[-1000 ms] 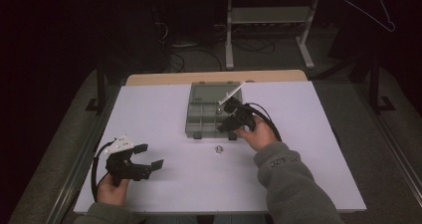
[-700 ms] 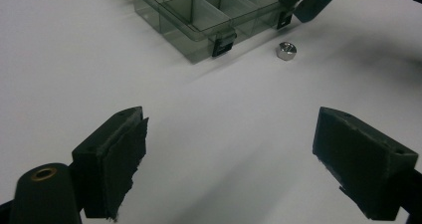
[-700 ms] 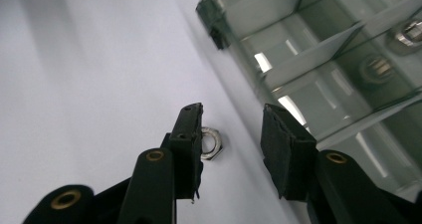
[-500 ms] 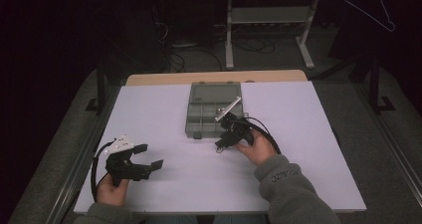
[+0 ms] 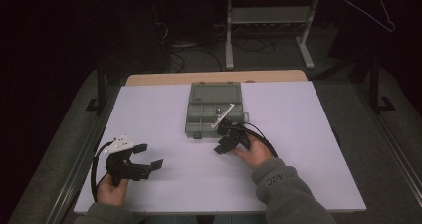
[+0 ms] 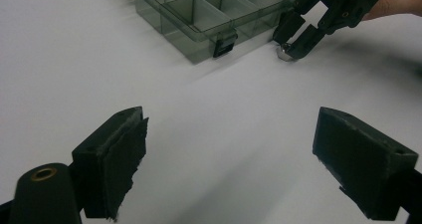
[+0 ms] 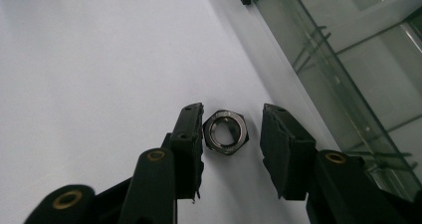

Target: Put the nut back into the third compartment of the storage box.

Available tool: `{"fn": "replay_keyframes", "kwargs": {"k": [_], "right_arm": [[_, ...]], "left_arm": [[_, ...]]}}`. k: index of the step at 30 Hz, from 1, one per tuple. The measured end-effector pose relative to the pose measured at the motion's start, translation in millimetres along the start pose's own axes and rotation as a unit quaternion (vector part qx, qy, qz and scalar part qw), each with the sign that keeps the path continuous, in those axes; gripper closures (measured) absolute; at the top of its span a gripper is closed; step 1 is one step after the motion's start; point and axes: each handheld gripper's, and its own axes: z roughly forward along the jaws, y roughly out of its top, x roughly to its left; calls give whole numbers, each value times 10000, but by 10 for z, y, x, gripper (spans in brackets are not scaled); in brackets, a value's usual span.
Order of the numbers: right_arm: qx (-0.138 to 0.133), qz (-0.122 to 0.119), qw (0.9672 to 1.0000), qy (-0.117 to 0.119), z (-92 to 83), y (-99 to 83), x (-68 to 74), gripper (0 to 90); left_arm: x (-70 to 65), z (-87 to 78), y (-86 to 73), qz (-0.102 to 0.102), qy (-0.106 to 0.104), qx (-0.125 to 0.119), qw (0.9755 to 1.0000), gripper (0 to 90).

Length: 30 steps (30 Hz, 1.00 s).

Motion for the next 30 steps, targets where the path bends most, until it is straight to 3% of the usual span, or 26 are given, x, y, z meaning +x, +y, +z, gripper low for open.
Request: {"fn": "replay_keyframes", "kwargs": {"k": [10, 19, 30], "right_arm": [[46, -156, 9998, -84, 24, 13, 34, 670], [7, -107, 9999, 1, -7, 13, 5, 689], [-203, -27, 9998, 81, -237, 119, -133, 691]], "left_arm": [[-1, 0, 2, 19, 0, 9, 10000, 130], [3, 4, 0, 13, -7, 4, 10000, 129], [-6, 10, 1, -12, -13, 2, 10000, 130]]}}
